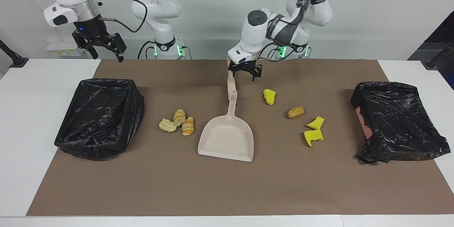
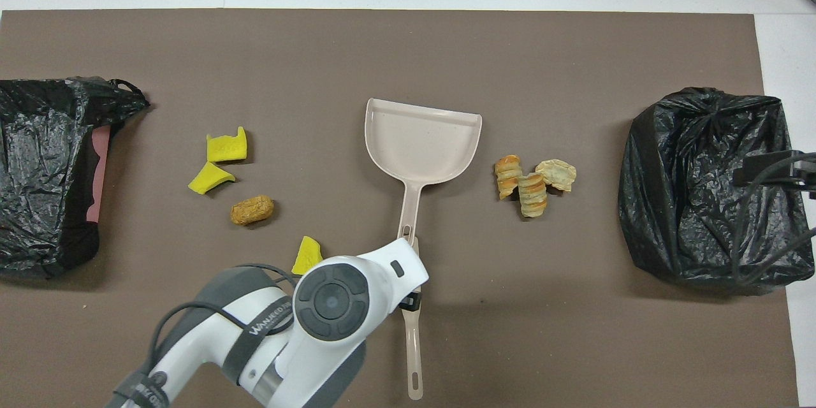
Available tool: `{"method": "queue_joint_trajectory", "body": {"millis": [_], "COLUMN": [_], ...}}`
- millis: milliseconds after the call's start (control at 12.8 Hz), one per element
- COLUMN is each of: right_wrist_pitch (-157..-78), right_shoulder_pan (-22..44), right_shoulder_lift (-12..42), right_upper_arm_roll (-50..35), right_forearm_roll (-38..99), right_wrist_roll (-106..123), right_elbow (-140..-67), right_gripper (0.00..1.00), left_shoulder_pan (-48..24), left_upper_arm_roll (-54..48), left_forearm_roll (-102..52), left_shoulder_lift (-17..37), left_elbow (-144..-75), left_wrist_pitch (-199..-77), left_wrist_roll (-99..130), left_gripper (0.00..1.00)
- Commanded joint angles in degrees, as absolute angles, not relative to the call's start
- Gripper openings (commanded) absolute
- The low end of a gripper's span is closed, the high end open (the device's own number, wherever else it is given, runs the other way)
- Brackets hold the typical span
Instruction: Sweep and dump trash in bin
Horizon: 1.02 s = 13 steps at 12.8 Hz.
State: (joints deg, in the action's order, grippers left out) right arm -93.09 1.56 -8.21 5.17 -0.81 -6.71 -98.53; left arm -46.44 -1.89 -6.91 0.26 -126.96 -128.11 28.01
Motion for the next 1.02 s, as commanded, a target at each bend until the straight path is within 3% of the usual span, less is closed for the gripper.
{"method": "queue_joint_trajectory", "body": {"millis": [0,627,706,941], "right_wrist_pitch": [-93.2,-93.0,-93.0,-92.8], "right_shoulder_pan": [1.3,0.9,0.9,0.9], "right_shoulder_lift": [-9.8,-10.8,-10.8,-10.8], "right_upper_arm_roll": [4.9,5.0,5.0,5.0], "right_forearm_roll": [-0.2,-0.2,-0.2,-0.2], "right_wrist_roll": [-4.8,-1.2,-1.2,-1.1], "right_elbow": [-101.1,-103.4,-103.4,-103.4], "right_gripper": [1.00,1.00,1.00,1.00], "left_shoulder_pan": [-51.2,-54.8,-54.8,-54.8], "left_upper_arm_roll": [-0.7,-0.7,-0.7,-0.7], "left_forearm_roll": [-7.8,-7.9,-7.9,-7.9], "left_shoulder_lift": [1.3,1.6,1.5,1.4], "left_elbow": [-127.5,-129.3,-129.6,-130.3], "left_wrist_pitch": [-129.6,-128.4,-128.2,-128.4], "left_wrist_roll": [32.4,37.8,37.8,37.7], "left_gripper": [1.00,1.00,0.91,0.40]}}
